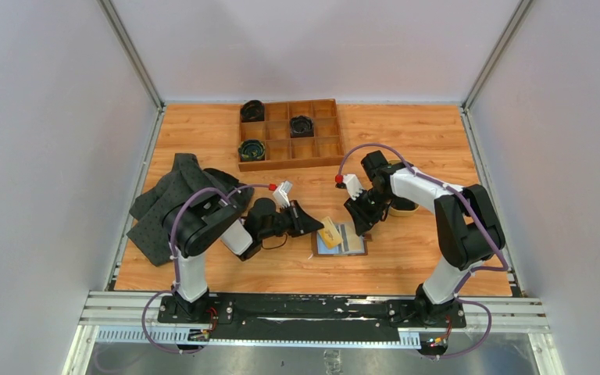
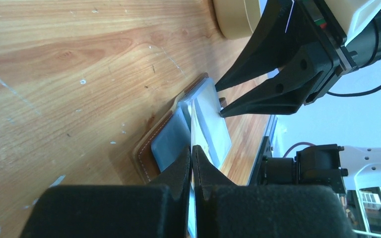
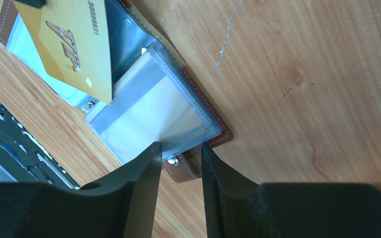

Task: Put the credit cards into the card holder
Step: Insert the credit card into the card holder.

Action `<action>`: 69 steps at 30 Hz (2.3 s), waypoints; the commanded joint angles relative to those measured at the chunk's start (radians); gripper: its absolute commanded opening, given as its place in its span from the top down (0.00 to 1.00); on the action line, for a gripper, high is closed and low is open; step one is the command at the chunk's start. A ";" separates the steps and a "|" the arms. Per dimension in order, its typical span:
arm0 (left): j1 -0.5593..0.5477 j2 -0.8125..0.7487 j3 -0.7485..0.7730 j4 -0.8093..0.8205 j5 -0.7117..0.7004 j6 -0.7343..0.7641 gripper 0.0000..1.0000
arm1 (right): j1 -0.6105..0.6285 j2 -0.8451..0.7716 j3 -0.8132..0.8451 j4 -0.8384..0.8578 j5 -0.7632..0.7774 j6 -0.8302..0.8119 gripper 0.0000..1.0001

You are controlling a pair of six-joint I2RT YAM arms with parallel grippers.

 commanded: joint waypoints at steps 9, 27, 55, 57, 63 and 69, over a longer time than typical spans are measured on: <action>-0.034 -0.037 0.021 -0.131 -0.058 0.011 1.00 | 0.013 -0.006 0.009 0.005 0.048 -0.001 0.63; -0.086 -0.030 0.086 -0.235 -0.064 -0.024 1.00 | 0.015 -0.018 0.009 0.007 0.039 0.000 0.62; -0.098 0.058 0.180 -0.428 0.018 -0.102 1.00 | 0.021 -0.039 0.005 0.013 0.036 0.002 0.62; -0.097 0.072 0.180 -0.428 0.024 -0.125 1.00 | 0.021 -0.041 0.005 0.013 0.034 0.003 0.62; -0.097 0.086 0.185 -0.428 0.035 -0.152 1.00 | 0.027 -0.046 0.005 0.015 0.033 0.002 0.62; -0.097 0.107 0.230 -0.428 0.046 -0.168 0.97 | 0.031 -0.050 0.005 0.015 0.030 0.003 0.62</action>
